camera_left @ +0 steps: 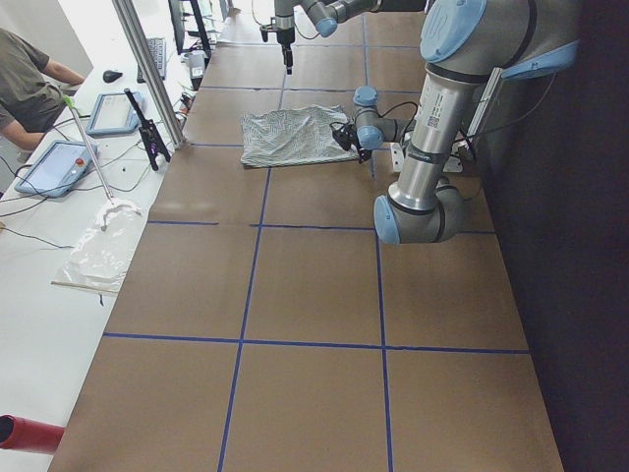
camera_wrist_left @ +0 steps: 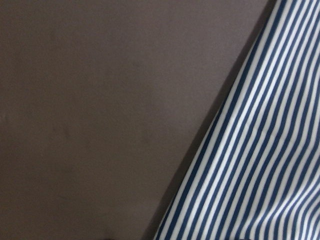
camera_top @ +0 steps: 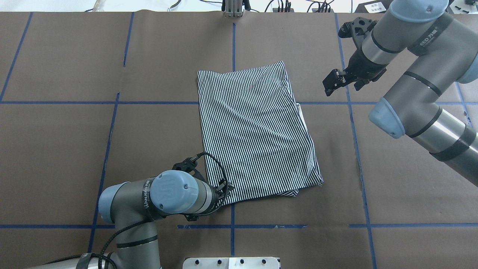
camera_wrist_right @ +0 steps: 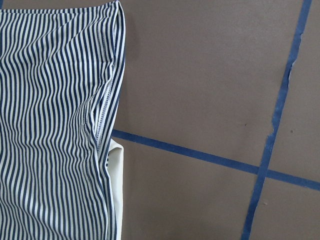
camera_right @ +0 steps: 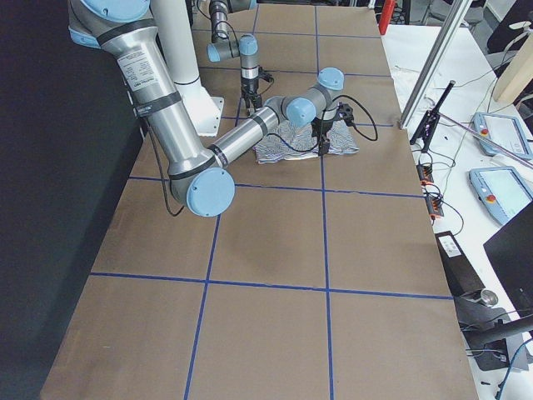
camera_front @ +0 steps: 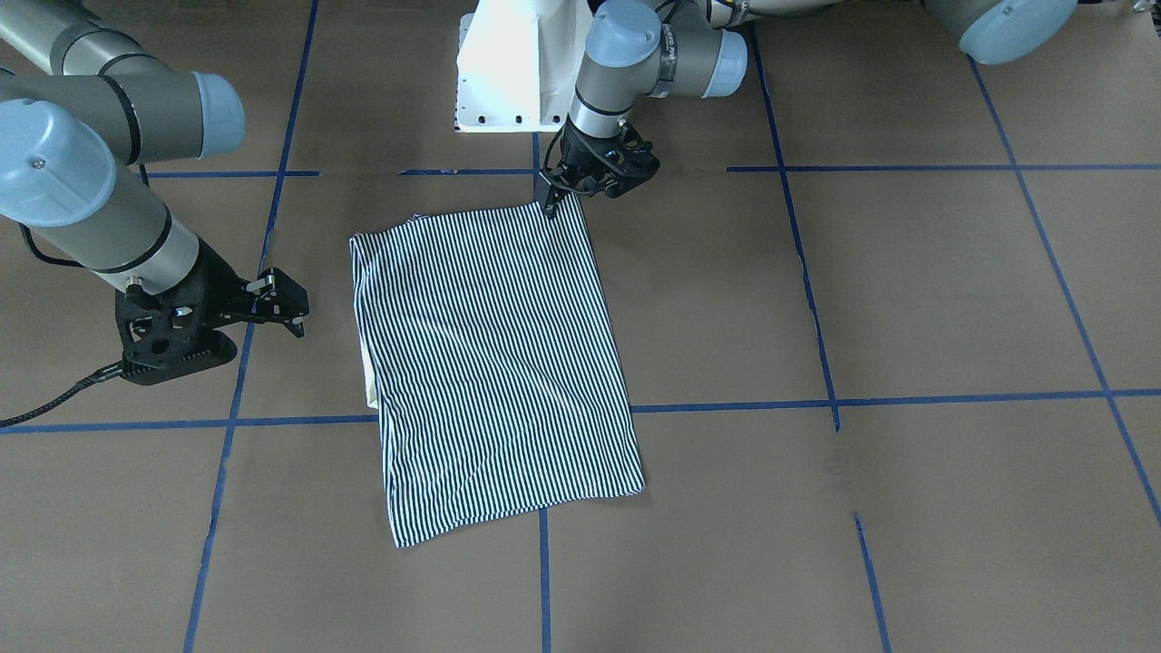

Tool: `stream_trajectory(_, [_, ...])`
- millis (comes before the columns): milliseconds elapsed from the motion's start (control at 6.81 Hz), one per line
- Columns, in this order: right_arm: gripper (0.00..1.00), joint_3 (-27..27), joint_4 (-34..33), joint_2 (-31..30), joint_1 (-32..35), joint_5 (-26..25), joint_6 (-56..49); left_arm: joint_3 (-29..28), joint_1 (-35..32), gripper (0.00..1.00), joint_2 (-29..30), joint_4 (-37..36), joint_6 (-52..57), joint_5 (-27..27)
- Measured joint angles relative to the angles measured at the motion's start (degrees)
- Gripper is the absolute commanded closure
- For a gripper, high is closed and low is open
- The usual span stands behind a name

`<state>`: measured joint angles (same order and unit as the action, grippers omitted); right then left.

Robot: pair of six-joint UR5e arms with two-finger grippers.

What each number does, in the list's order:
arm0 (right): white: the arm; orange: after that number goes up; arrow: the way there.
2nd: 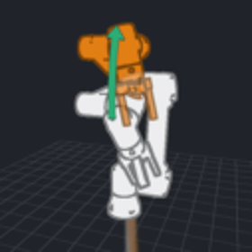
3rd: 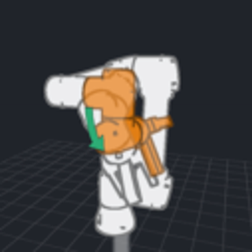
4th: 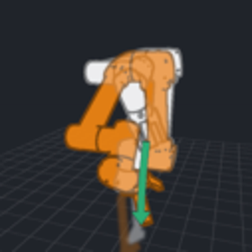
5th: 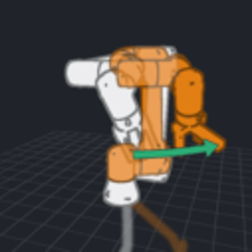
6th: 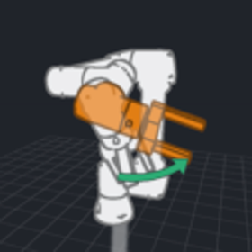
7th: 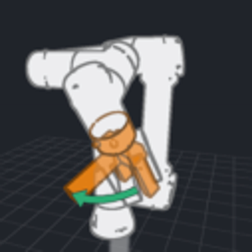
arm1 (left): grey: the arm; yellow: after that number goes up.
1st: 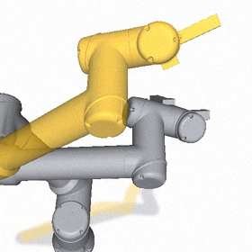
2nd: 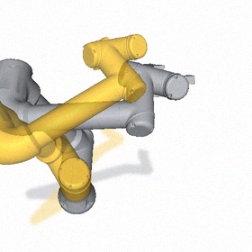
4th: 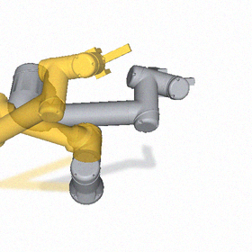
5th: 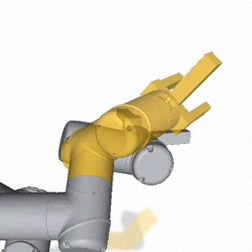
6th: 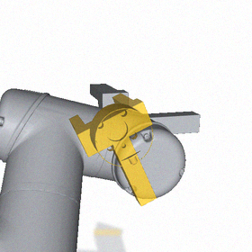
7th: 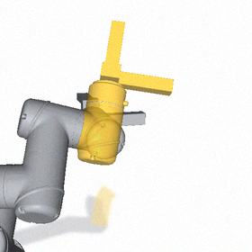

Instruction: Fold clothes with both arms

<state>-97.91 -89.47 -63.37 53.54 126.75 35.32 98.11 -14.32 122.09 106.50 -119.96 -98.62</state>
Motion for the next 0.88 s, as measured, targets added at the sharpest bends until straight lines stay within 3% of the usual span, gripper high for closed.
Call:
stream_trajectory(440, [0.0,0.06,0.0,-0.08,0.06,-0.01,0.01,0.06,0.08,1.0,0.78,-0.22,-1.18,0.01])
stream_trajectory(881, [0.0,0.05,0.13,-0.34,0.07,-0.07,0.8,0.23,-0.05,1.0,0.64,-0.24,-0.31,0.5])
